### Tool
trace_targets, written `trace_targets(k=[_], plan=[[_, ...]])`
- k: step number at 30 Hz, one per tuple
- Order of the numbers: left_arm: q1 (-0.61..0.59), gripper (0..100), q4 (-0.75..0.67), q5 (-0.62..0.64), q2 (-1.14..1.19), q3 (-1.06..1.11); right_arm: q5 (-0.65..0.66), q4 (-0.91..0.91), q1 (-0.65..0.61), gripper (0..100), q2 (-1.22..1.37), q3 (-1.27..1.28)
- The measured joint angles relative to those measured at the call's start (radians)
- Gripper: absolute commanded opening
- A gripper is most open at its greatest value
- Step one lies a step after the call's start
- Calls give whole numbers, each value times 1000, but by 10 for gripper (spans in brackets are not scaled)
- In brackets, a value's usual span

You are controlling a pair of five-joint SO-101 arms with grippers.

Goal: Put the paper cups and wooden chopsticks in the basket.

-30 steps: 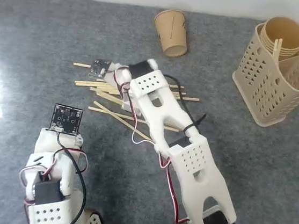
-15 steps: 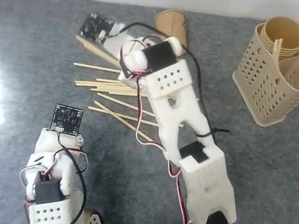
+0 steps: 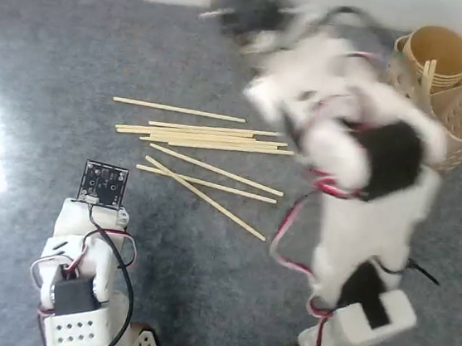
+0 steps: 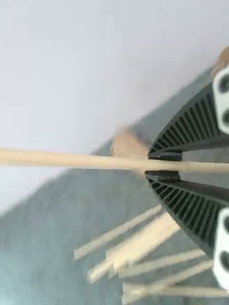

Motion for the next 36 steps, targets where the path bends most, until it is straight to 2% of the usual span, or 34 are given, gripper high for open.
trace_targets(k=[5, 10, 17, 21, 30, 36], plan=[[0, 15, 0, 0, 0, 3, -2, -78, 284, 7, -12, -2], [0, 15, 0, 0, 0, 11, -9, -206, 436, 7, -3, -2], [0, 15, -15, 0, 0, 14, -204, -364, 620, 7, 172, -2], [0, 15, -34, 0, 0, 26, -290, -410, 663, 7, 247, -2], [0, 15, -37, 0, 0, 26, -374, -512, 694, 7, 405, -2], [0, 15, -37, 0, 0, 26, -387, -534, 706, 7, 499, 0]])
